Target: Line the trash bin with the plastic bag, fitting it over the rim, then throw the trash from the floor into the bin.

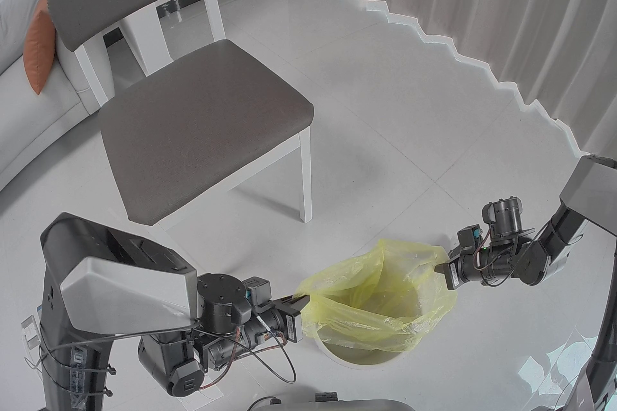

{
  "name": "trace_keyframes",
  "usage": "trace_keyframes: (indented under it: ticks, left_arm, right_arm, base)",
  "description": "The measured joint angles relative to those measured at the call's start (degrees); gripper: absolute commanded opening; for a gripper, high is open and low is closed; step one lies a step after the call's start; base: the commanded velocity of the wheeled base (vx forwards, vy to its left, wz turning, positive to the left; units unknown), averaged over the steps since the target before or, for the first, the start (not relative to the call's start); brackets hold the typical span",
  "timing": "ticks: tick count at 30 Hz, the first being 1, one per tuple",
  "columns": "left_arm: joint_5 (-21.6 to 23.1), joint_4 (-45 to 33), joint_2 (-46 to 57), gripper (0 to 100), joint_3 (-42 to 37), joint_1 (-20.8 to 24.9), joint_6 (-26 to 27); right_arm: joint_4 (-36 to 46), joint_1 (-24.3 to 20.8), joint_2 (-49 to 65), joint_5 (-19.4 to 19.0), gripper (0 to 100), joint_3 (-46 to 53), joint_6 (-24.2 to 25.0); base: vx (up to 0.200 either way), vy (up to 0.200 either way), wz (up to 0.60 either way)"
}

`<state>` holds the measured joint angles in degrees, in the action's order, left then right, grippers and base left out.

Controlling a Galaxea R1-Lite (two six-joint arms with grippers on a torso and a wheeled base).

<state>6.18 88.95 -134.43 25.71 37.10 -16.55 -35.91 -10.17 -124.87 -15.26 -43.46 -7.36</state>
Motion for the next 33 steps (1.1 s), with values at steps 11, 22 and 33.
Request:
trace_keyframes:
  ticks: [11,22,33]
  left_arm:
    - [0.0,-0.6,-0.1,0,3.0,-2.5,0.0]
    - [-0.4,-2.8,-0.3,0,3.5,-3.6,-0.1]
    - [-1.9,-3.1,-0.4,0,3.6,-2.9,-0.3]
  right_arm:
    - [0.3,0.5,-2.4,-0.1,0,-4.0,-0.1]
    - [0.6,0.5,-3.8,-0.1,100,-6.1,0.0]
    - [0.4,5.3,-0.9,-3.2,100,-2.6,0.2]
  base:
    - [0.000,0.000,0.00]
    - [0.000,0.000,0.00]
    - [0.000,0.000,0.00]
